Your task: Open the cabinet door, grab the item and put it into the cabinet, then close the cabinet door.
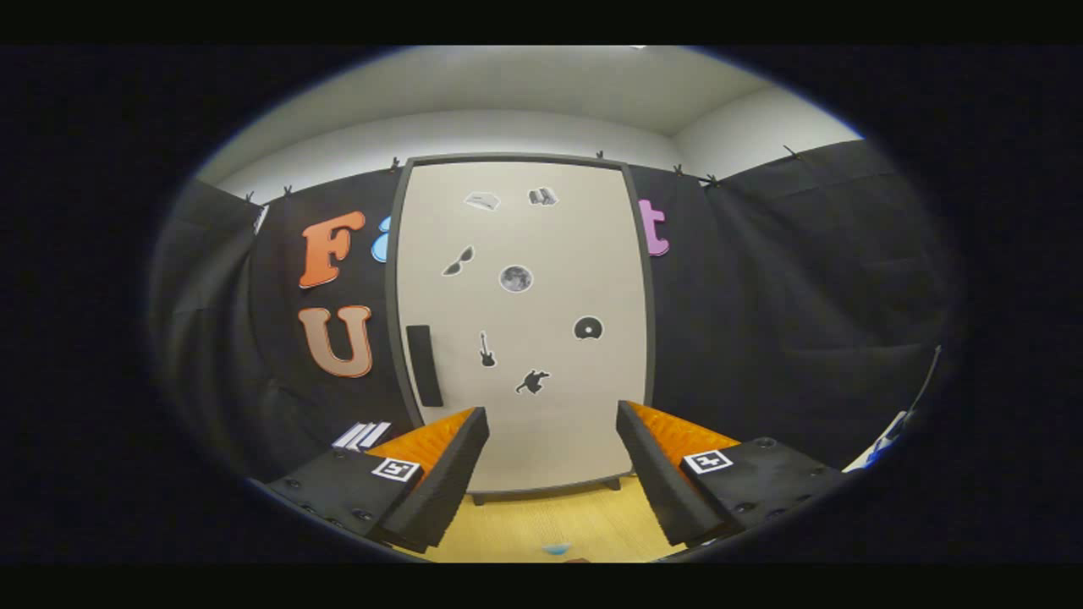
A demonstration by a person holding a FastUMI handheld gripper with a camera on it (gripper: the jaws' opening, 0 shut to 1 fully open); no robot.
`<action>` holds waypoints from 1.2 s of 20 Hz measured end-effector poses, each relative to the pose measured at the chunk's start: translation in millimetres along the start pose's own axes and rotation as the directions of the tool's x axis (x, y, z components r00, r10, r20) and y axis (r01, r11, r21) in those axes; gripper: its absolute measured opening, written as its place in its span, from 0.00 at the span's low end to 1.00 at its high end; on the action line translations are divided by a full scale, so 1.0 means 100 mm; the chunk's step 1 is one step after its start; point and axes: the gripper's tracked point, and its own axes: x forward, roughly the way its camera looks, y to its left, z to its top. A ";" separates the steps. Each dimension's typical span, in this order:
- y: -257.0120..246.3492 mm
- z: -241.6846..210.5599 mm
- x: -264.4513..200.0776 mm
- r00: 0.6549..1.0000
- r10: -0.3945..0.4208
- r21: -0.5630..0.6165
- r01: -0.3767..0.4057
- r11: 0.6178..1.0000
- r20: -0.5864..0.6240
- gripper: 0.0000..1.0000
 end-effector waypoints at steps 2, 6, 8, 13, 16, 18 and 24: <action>0.21 -0.01 0.10 0.999 0.045 -0.017 -0.045 0.999 -0.008 0.98; 0.56 -0.04 0.34 0.994 0.106 -0.032 -0.107 0.994 -0.033 0.98; 0.70 -0.07 0.48 0.992 0.121 -0.036 -0.122 0.992 -0.046 0.98; 1.06 -0.14 0.85 0.985 0.155 -0.051 -0.159 0.986 -0.081 0.98; 1.24 -0.17 1.05 0.983 0.159 -0.085 -0.167 0.982 -0.093 0.97; 1.34 -0.15 1.18 0.983 0.162 -0.100 -0.171 0.980 -0.088 0.97; 1.46 -0.23 1.53 0.986 0.129 -0.116 -0.142 0.983 -0.108 0.98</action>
